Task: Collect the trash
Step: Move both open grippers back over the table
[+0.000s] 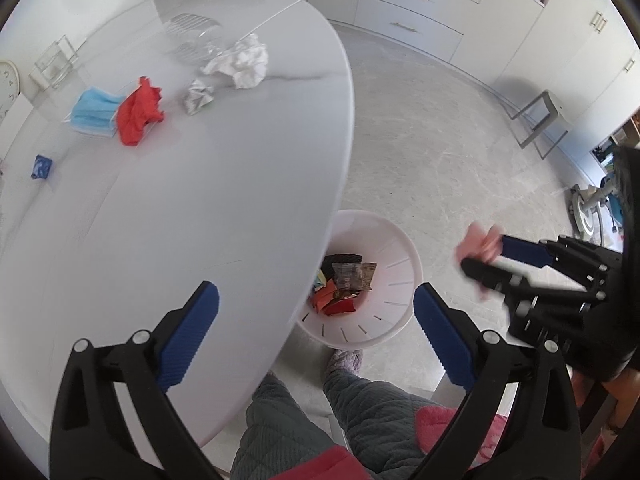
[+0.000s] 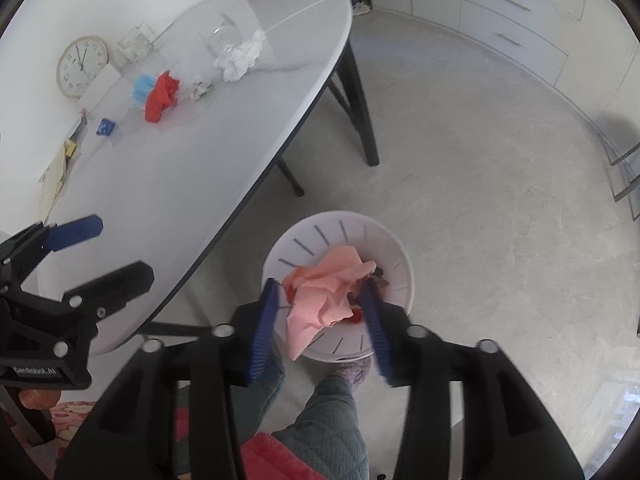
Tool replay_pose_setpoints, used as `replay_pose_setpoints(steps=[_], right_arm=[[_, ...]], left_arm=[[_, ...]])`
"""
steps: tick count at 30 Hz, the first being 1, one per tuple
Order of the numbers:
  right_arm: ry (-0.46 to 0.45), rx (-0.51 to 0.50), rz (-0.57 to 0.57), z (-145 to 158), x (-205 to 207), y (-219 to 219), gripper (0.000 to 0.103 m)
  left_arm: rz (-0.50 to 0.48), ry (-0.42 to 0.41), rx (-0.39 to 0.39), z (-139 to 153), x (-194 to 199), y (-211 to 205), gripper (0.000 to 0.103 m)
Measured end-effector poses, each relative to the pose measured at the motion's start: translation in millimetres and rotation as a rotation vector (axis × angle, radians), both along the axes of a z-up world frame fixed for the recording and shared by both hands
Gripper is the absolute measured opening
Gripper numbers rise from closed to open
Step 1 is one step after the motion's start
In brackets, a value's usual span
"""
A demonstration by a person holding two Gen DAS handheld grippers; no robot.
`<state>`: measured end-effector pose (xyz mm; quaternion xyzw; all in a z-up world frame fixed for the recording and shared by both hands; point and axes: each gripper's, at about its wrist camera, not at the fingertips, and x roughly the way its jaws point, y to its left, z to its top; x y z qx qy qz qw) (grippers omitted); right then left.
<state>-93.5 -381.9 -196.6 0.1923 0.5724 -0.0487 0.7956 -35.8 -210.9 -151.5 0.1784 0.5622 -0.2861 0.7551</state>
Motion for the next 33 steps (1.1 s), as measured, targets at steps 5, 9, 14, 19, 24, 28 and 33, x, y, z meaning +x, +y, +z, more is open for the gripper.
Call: replay_pose_setpoints(steps=[5,9,14,19,24,28,33], right_arm=[[0.042,-0.044,0.006,-7.6,10.1,18.0,0.095],[0.041,-0.042,-0.025,-4.0,17.8,22.0,0.099],[0.019,-0.029,-0.063,4.7,26.3,24.7,0.100],[0.002,-0.026,-0.082,13.3,40.5,35.7,0.100],[-0.013,-0.015,-0.084,18.9,60.5,53.3,0.100],[-0.023,-0.014,-0.065,22.4,81.8,71.8,0.100],[-0.039,-0.023,-0.023,26.7,114.0,97.3,0.100]], left_arm=[[0.022,0.000,0.007,1.0,10.0,13.2,0.094],[0.040,-0.001,0.004,2.9,20.7,26.2,0.095],[0.056,0.003,0.000,4.9,34.7,41.8,0.095],[0.066,0.001,0.000,7.6,50.7,60.8,0.095],[0.096,-0.008,-0.002,11.2,71.4,87.0,0.095],[0.138,-0.009,-0.006,13.1,92.6,111.3,0.095],[0.200,-0.014,-0.016,13.3,122.1,145.1,0.095]])
